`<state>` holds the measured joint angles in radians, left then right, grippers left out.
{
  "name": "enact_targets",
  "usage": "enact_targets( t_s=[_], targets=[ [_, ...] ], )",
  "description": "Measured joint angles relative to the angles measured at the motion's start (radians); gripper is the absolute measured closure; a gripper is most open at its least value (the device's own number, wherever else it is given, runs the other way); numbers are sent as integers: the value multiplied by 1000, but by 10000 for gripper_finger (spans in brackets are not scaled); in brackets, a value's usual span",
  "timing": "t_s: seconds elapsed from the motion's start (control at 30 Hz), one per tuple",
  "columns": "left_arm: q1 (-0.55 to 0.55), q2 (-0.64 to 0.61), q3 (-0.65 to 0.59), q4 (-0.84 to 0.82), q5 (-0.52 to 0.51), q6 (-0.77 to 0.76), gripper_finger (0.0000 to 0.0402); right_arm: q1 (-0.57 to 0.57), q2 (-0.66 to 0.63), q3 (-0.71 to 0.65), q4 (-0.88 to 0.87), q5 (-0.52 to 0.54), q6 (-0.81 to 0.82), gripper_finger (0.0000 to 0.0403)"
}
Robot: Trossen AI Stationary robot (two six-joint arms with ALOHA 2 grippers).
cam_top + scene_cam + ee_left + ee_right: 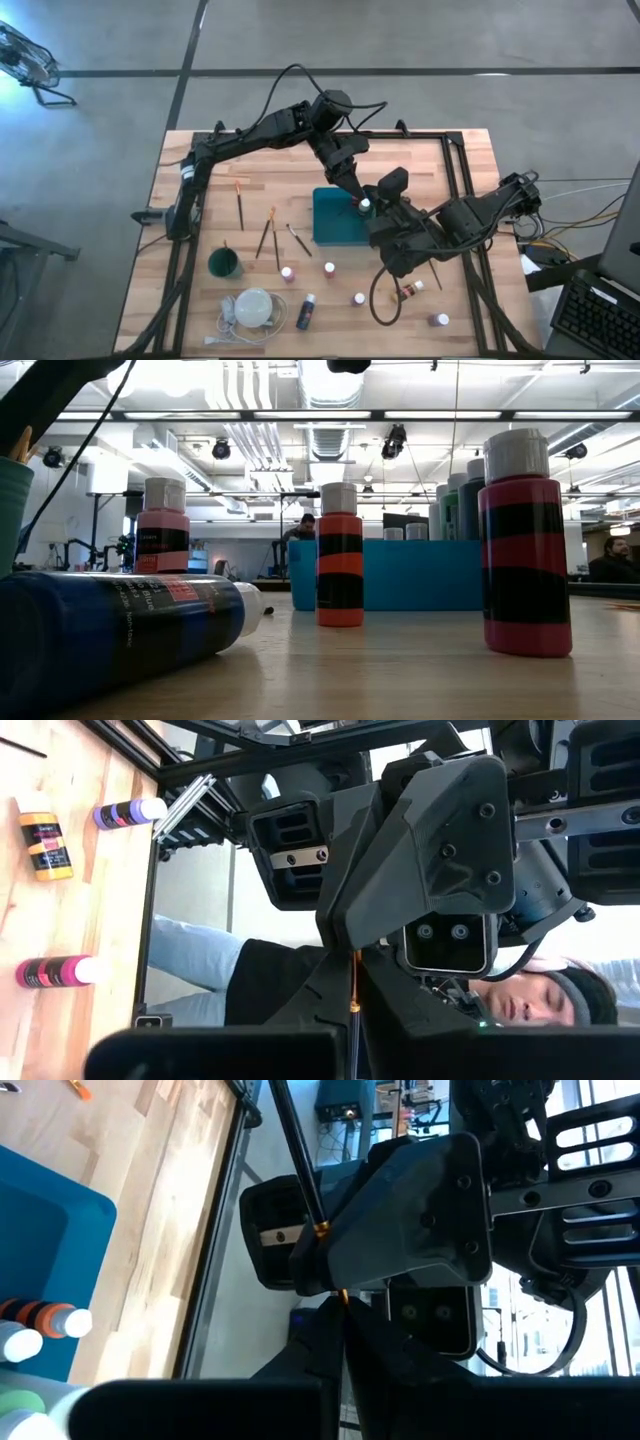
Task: Pick & Place Paint Supplies
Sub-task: Put the gold paintbrush into the green cup
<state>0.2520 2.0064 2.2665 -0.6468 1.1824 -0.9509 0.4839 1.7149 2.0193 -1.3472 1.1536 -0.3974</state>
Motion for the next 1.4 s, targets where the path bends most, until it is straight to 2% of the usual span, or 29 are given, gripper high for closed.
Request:
enact_targets(
  t_s=[0.17, 0.33, 0.57, 0.67, 0.73, 0.8, 0.87, 0.97, 1.03, 1.2, 1.4],
  targets=[
    [0, 0, 0, 0, -3, 13, 392, 0, 0, 0, -1, -2, 10, 394],
    [0, 0, 0, 9, 1, 26, 392, 4, -8, 12, -6, -6, 85, 393],
    [0, 0, 1, 7, 10, 36, 392, 29, -48, 32, -12, -44, 246, 346],
    [2, 0, 3, 7, 7, 69, 392, 31, -72, 33, -74, -100, 391, 314],
    [4, -4, 9, 5, -7, 129, 392, 28, -90, 33, -164, -160, 558, 294],
    [4, -19, 9, 0, -51, 202, 392, 10, -112, 28, -230, -246, 739, 277],
    [7, -44, 9, -11, -120, 278, 392, -12, -155, -2, -215, -346, 850, 264],
    [9, -106, 10, -82, -274, 415, 392, -38, -204, -26, -226, -423, 1024, 249],
    [3, -158, 10, -154, -424, 530, 392, -42, -249, -63, -222, -449, 1111, 243],
    [-87, -299, 7, -288, -965, 755, 392, -51, -359, -168, -224, -448, 1243, 237],
    [-306, -411, 2, -332, -1552, 853, 392, -84, -497, -316, -224, -425, 1431, 255]
  ],
)
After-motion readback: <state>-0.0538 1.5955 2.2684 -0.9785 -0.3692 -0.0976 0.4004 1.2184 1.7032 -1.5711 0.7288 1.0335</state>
